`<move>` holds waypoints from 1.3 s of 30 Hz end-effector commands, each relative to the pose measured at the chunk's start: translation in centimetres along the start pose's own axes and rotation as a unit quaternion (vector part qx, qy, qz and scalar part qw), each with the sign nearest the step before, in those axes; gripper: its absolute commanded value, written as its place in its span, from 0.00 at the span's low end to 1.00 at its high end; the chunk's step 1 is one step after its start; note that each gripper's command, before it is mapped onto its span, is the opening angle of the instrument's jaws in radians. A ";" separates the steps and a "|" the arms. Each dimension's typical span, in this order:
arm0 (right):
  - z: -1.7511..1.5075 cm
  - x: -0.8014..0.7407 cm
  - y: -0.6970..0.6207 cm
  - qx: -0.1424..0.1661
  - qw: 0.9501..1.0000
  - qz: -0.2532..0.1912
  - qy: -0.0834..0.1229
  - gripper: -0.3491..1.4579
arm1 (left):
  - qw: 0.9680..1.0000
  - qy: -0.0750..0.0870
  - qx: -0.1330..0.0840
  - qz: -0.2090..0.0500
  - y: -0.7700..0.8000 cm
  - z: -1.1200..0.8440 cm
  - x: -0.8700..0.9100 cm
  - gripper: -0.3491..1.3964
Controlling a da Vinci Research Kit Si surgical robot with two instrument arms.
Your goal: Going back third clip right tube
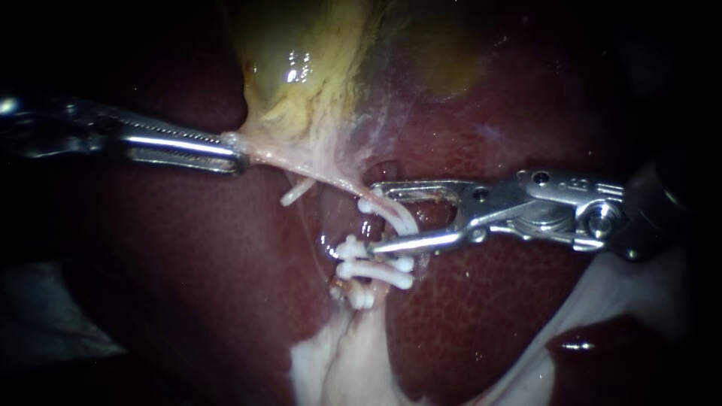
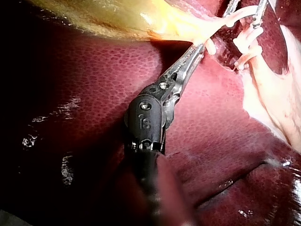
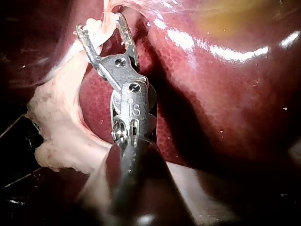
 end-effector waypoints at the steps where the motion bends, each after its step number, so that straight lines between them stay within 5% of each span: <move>1: 0.03 -0.02 0.01 -0.001 1.000 0.000 0.000 0.47 | 1.000 0.000 0.000 0.000 0.00 0.00 0.00 0.00; 18: 0.92 -0.16 0.22 0.011 1.000 0.013 -0.003 0.47 | 1.000 0.000 0.000 0.000 0.00 0.00 -0.01 0.00; 30: 0.86 0.18 0.36 0.016 0.997 0.064 0.039 0.46 | 1.000 0.000 0.000 0.000 0.00 0.00 0.00 0.00; 39: 0.92 0.07 0.38 0.018 0.996 0.084 0.038 0.46 | 1.000 0.000 0.000 0.000 0.00 0.00 0.00 0.00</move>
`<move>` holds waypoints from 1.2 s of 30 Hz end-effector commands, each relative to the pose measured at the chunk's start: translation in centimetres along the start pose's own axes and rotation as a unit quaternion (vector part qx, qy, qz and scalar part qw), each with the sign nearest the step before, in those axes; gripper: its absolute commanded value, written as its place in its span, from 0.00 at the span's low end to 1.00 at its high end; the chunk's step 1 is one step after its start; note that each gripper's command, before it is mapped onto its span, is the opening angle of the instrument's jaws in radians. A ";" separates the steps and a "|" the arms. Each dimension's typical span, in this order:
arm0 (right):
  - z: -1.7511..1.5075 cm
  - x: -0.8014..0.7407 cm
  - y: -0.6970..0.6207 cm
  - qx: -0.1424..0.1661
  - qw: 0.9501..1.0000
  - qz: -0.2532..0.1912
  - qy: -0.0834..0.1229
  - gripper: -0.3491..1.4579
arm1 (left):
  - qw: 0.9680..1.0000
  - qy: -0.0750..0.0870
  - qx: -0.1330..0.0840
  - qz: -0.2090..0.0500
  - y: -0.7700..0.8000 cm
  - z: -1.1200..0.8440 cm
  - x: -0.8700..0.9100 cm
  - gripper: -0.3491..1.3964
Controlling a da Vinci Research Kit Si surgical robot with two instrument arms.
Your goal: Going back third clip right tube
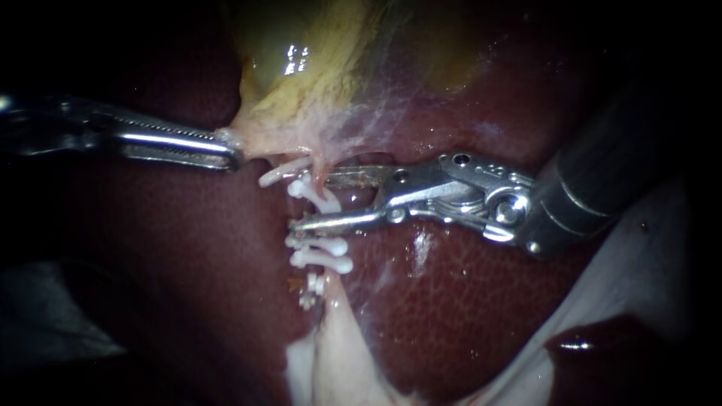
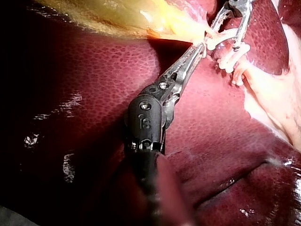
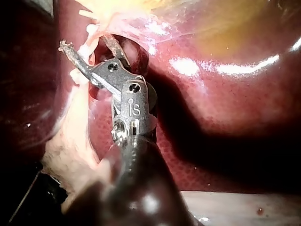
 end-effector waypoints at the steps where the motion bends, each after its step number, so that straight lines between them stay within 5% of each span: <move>1: 0.01 -0.02 0.03 0.000 1.000 0.002 -0.001 0.46 | 1.000 0.000 0.000 0.000 0.00 0.00 0.00 0.00; 11: -0.09 0.03 0.24 0.000 0.998 0.057 0.015 0.46 | 1.000 0.000 0.000 0.000 0.00 0.00 0.00 0.00; 36: -0.17 0.17 0.32 0.019 0.985 0.166 0.046 0.46 | 1.000 0.000 0.000 0.000 0.00 0.01 0.00 0.00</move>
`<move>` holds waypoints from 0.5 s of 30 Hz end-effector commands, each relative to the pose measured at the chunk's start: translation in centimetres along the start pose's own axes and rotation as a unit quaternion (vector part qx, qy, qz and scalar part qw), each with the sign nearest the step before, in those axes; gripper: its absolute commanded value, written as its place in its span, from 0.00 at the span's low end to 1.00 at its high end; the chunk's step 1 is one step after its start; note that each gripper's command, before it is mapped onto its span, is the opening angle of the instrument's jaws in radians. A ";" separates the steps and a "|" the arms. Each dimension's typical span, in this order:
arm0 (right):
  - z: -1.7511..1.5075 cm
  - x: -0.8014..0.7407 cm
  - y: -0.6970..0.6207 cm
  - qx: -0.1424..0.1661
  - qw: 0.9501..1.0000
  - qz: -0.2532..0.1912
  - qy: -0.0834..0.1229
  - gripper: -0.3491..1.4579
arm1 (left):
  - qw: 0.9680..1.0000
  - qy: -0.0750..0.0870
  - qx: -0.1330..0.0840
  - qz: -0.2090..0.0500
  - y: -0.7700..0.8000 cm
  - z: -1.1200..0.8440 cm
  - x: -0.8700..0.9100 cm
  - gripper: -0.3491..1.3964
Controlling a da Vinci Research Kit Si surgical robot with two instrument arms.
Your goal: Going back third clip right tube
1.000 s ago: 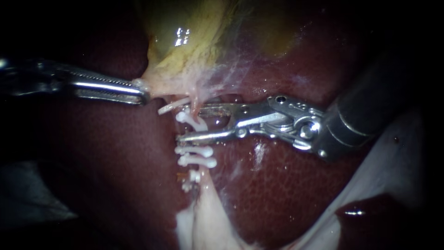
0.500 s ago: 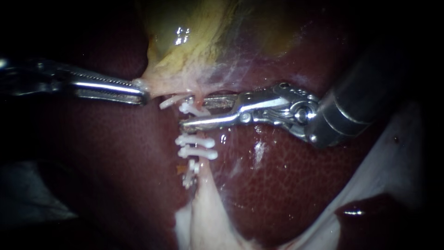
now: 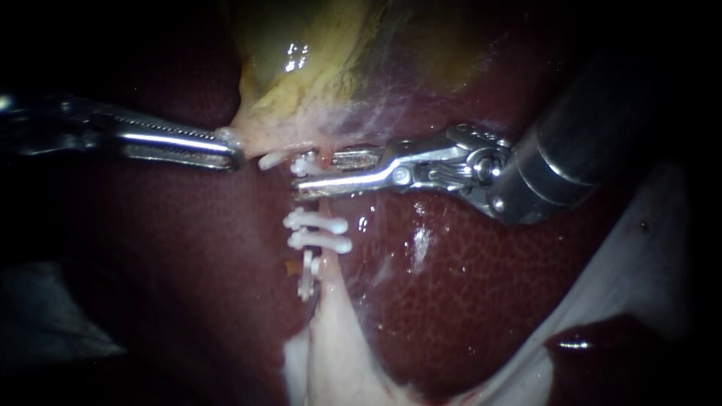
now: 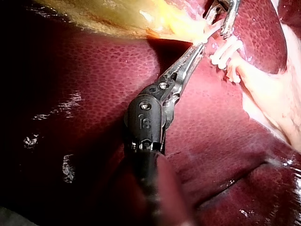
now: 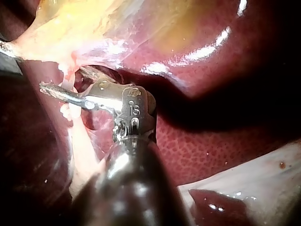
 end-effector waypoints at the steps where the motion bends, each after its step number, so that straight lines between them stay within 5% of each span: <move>1: -0.01 0.00 0.01 0.001 1.000 0.002 -0.001 0.46 | 1.000 0.000 0.000 0.000 0.00 0.00 0.00 0.00; 7: 0.03 -0.10 0.01 0.019 1.000 0.002 -0.014 0.47 | 1.000 0.000 0.000 0.000 0.00 0.00 0.00 0.00; 15: 0.19 -0.29 -0.01 0.043 0.995 -0.089 -0.031 0.47 | 1.000 0.000 0.000 0.000 0.00 -0.01 0.00 0.00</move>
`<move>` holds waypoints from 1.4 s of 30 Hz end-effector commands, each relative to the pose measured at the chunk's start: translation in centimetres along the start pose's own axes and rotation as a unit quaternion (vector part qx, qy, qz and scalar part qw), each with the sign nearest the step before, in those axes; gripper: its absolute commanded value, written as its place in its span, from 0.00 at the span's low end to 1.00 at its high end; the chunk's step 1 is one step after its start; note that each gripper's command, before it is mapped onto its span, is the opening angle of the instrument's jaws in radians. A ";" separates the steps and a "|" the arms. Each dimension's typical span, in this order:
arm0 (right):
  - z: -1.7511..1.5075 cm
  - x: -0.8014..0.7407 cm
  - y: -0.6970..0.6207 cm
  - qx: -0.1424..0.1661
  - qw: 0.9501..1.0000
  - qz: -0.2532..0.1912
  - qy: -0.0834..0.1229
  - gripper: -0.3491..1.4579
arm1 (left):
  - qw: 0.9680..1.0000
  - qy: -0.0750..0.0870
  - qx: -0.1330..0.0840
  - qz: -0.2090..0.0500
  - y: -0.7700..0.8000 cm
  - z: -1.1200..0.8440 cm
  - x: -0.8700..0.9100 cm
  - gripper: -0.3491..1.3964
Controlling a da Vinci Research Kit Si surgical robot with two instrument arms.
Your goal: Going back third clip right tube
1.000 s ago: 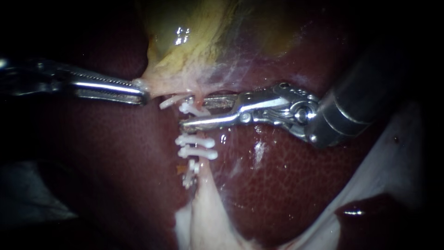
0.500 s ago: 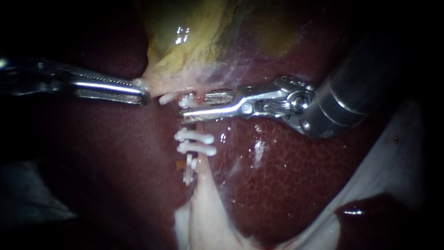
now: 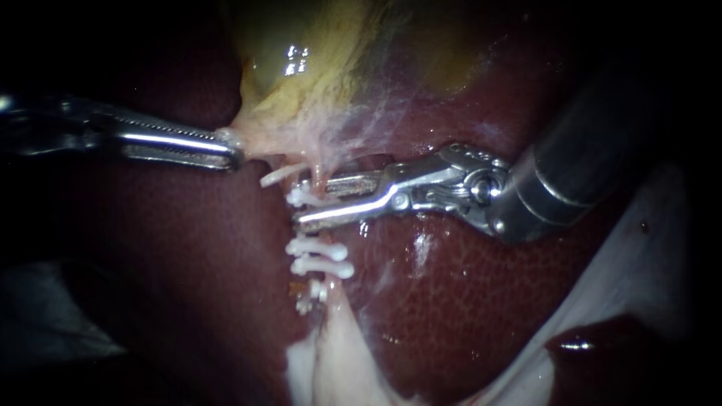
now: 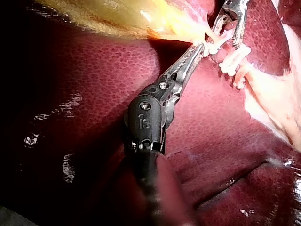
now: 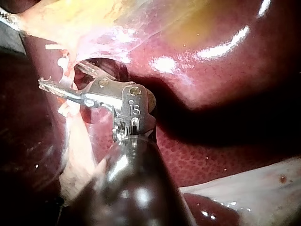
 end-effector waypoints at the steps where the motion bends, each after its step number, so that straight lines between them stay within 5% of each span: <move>1: 0.04 -0.03 -0.01 0.001 1.000 -0.012 0.000 0.47 | 1.000 0.000 0.000 0.000 0.00 0.00 0.00 0.00; 10: 0.23 -0.19 -0.04 -0.033 0.994 -0.102 -0.031 0.47 | 1.000 0.000 0.000 0.000 0.00 0.00 0.00 0.00; 23: 0.16 -0.17 -0.09 -0.054 0.991 -0.113 -0.041 0.47 | 1.000 0.000 -0.001 0.000 0.00 -0.01 0.00 0.00; 38: -0.70 -0.05 -0.32 -0.090 0.968 -0.221 -0.078 0.47 | 1.000 0.000 -0.001 0.000 0.01 -0.03 -0.01 0.00; 42: -1.00 -0.04 -0.54 -0.097 0.952 -0.279 -0.084 0.47 | 1.000 0.000 -0.002 0.000 0.00 -0.04 -0.01 0.00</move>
